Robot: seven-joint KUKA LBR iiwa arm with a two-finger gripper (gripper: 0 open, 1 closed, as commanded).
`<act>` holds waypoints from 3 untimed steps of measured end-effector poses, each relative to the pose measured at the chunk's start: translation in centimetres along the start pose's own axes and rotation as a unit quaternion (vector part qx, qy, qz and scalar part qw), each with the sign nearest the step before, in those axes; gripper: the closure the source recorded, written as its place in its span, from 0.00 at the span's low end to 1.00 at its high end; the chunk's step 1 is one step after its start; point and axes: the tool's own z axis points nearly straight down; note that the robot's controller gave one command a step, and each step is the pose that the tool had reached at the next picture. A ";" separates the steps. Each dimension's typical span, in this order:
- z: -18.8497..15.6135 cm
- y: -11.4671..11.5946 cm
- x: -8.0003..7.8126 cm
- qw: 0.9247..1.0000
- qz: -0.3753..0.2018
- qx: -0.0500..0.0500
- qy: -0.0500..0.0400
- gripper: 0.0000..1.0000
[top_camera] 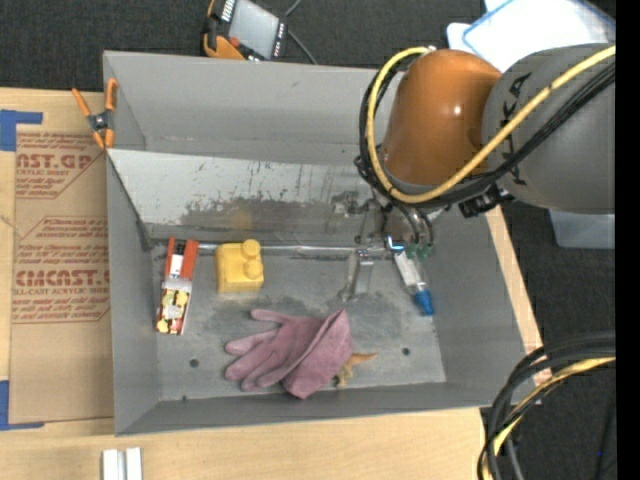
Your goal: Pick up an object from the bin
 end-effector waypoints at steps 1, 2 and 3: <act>0.0 0.0 0.0 1.000 0.000 0.000 0.000 0.00; -4.1 4.8 3.7 1.000 -0.026 -0.001 -0.003 0.00; -1.8 4.8 2.9 1.000 -0.023 -0.001 -0.007 0.00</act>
Offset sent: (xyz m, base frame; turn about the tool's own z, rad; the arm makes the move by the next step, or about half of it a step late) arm -0.0377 0.0442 0.0391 -0.0470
